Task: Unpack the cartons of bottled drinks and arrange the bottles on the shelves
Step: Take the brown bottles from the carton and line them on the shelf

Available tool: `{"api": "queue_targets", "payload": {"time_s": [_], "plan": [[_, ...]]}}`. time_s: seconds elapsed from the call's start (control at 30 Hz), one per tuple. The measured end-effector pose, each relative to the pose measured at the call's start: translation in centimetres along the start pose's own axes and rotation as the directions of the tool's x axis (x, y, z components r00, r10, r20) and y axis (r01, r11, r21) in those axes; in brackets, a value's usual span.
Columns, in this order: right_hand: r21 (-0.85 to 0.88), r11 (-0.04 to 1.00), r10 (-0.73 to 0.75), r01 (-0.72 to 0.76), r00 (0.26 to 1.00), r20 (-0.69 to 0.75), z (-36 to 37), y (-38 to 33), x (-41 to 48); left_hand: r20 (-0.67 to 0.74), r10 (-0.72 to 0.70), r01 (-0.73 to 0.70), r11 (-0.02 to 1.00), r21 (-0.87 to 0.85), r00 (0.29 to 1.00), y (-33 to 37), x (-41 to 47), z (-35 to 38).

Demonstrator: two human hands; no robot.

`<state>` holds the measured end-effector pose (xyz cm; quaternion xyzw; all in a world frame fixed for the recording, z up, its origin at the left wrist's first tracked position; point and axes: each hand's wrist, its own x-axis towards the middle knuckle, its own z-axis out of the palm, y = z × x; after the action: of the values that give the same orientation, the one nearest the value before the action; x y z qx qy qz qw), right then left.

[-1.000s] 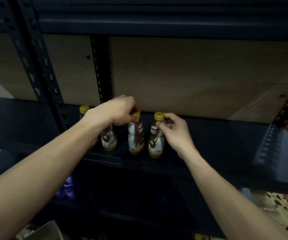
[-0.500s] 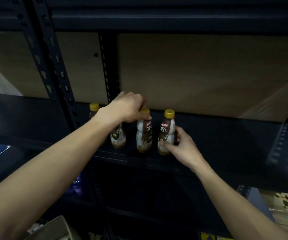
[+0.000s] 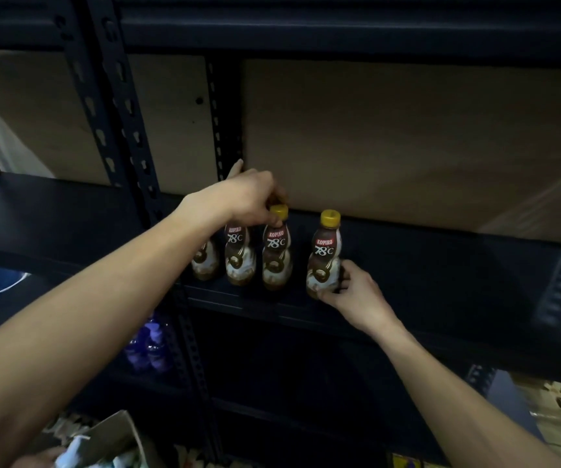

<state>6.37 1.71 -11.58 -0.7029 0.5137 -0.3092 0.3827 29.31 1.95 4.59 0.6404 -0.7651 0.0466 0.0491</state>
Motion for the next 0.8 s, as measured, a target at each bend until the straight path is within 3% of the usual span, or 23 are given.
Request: {"api": "queue_targets", "payload": {"time_s": [0.8], "plan": [[0.014,1.0,-0.009,0.01,1.0,-0.011,0.77,0.13,0.05,0.002,0.034,-0.033,0.99,-0.137,0.999,-0.26,0.15,0.53]]}}
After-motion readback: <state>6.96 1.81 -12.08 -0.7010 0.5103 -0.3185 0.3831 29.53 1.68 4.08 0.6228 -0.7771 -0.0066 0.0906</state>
